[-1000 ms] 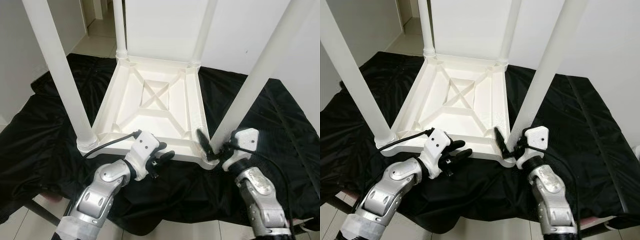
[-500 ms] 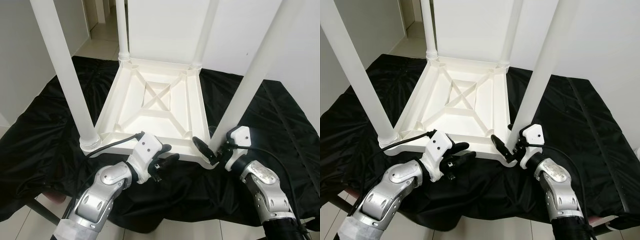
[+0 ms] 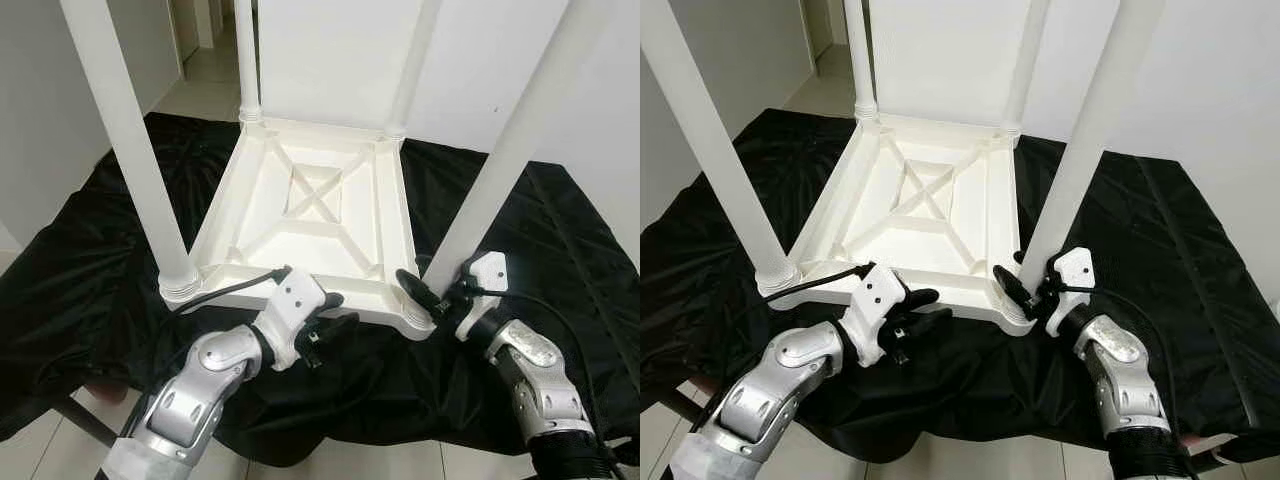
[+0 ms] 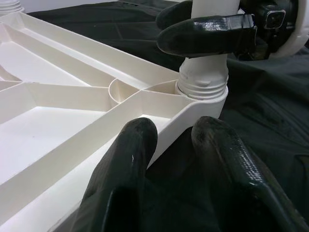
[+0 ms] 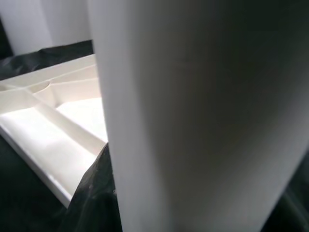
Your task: Building children table
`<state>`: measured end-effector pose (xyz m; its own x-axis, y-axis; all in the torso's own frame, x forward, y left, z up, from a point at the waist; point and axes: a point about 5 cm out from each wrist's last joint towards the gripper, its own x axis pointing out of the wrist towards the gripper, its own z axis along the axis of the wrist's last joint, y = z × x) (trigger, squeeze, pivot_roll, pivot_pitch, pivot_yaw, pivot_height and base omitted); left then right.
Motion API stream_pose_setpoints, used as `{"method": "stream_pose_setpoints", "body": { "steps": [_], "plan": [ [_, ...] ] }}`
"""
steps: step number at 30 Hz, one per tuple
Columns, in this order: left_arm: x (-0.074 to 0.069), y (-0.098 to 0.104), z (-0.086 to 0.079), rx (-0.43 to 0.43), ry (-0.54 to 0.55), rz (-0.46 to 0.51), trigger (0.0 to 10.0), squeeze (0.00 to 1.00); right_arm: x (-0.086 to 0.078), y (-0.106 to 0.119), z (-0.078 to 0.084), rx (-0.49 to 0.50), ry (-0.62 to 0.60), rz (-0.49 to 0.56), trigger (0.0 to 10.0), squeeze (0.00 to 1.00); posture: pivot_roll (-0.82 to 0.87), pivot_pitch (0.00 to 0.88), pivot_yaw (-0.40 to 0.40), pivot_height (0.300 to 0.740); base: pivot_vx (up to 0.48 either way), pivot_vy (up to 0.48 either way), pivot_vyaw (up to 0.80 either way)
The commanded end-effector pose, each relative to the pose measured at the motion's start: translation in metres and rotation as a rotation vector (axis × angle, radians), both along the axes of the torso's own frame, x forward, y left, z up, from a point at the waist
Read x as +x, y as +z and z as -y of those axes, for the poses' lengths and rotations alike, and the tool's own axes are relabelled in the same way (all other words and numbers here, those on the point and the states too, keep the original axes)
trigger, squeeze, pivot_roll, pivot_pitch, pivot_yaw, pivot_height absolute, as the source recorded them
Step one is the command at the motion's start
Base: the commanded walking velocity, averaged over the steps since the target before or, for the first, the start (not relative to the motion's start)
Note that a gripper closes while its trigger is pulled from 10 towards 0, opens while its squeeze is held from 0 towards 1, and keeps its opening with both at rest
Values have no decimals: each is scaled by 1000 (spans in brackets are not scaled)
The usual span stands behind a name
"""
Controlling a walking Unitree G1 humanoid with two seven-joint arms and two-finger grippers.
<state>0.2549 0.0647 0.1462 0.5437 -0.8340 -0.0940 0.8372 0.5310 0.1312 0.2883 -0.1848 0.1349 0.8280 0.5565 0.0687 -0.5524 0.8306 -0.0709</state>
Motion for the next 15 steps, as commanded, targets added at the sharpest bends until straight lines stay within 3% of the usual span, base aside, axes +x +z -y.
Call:
{"method": "stream_pose_setpoints", "body": {
  "steps": [1, 4, 6, 13, 15],
  "plan": [
    [-4, 0, 3, -3, -43, -14, 10000, 0, -3, -11, -8, 5, -41, -65, 10000, 0, 24, 10, -55, 740, 0, 0, 0],
    [-5, 0, 3, -4, -42, -16, 10000, 0, -4, -11, -10, 3, -59, -61, 10000, 0, 24, 12, -56, 740, 0, 0, 0],
    [-6, -1, 4, -7, -43, -21, 10000, 0, -11, -7, -21, 25, -190, -35, 10000, 0, 18, 24, -55, 740, 0, 0, 0],
    [-6, -1, 3, -8, -38, -26, 10000, 0, -20, -2, -31, 71, -395, -27, 10000, 0, 11, 36, -52, 740, 0, 0, 0],
    [-6, -1, 3, -8, -37, -28, 10000, 0, -24, -1, -38, 83, -513, -25, 10000, 0, 8, 44, -51, 740, 0, 0, 0]
  ]
}}
